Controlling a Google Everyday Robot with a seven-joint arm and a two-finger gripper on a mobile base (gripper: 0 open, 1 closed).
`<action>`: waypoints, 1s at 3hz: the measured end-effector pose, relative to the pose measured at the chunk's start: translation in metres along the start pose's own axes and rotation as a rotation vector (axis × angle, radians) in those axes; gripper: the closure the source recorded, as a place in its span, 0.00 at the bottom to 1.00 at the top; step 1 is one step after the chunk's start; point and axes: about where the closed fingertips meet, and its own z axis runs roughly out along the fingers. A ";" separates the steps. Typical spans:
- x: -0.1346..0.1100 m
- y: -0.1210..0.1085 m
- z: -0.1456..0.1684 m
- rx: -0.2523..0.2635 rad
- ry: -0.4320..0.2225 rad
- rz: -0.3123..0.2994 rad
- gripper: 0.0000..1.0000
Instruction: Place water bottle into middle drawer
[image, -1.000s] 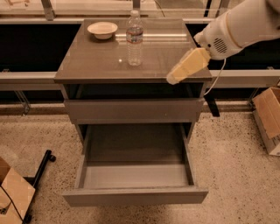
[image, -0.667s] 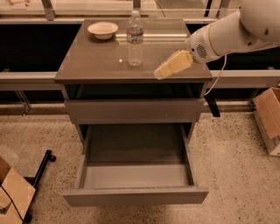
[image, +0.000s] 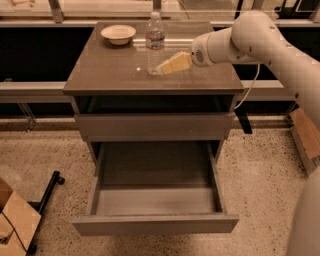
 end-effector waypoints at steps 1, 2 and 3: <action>-0.015 -0.021 0.034 0.019 -0.046 -0.019 0.00; -0.028 -0.037 0.063 0.028 -0.093 -0.033 0.00; -0.041 -0.039 0.086 0.000 -0.152 -0.014 0.19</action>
Offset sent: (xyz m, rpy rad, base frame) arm 0.1173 0.0346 0.0075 0.0702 -0.1567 -0.0095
